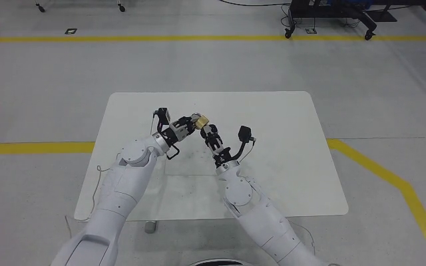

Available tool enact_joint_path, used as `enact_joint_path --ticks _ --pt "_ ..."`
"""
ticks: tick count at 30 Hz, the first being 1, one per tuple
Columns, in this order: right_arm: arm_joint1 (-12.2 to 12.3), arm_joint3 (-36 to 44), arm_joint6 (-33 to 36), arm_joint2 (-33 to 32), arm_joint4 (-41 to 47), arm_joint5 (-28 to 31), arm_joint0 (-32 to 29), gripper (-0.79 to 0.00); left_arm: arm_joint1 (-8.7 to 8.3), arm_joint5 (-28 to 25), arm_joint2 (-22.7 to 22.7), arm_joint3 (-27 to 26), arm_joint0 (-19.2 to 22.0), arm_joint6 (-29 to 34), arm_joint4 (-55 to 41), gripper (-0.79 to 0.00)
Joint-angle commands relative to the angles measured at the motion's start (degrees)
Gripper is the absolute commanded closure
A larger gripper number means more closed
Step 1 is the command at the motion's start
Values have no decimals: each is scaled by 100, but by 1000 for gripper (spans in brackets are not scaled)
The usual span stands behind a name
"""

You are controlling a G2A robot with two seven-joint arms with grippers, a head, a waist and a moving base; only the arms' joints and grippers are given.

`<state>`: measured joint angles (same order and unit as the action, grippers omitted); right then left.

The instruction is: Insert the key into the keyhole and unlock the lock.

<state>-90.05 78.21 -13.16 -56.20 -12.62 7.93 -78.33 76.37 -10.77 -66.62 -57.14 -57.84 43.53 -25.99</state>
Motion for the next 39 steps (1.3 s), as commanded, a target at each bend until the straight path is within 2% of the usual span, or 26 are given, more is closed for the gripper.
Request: enact_joint_path --ticks 1,8,12,14,16,32,33,34,39 --pt "3 9 8 -21 -10 24 -29 -292 -2 2 -11 -8 -4 -14 -11 0" --pt "26 163 12 -103 -107 74 -193 -246 -7 -5 -48 -35 -18 -43 -49 0" --pt "36 230 33 -137 -150 91 -265 -191 -13 -48 -74 -57 -31 -53 -57 0" --pt "41 262 61 -146 -176 97 -294 -139 -16 -63 -84 -69 -38 -60 -51 0" --pt "43 287 92 -155 -184 86 -312 -9 -19 -71 -83 -80 -45 -59 -28 0" --pt "19 339 112 -123 -246 25 -303 0 -35 -197 -59 -147 -70 -37 142 0" --pt "17 340 111 -128 -230 29 -305 -225 -36 -220 -66 -152 -76 -52 143 0" --pt "17 343 113 -135 -216 44 -312 -292 -37 -230 -73 -159 -82 -60 138 0" --pt "34 398 140 -208 -159 252 -413 -299 -41 -263 -89 -181 -100 -67 124 0"
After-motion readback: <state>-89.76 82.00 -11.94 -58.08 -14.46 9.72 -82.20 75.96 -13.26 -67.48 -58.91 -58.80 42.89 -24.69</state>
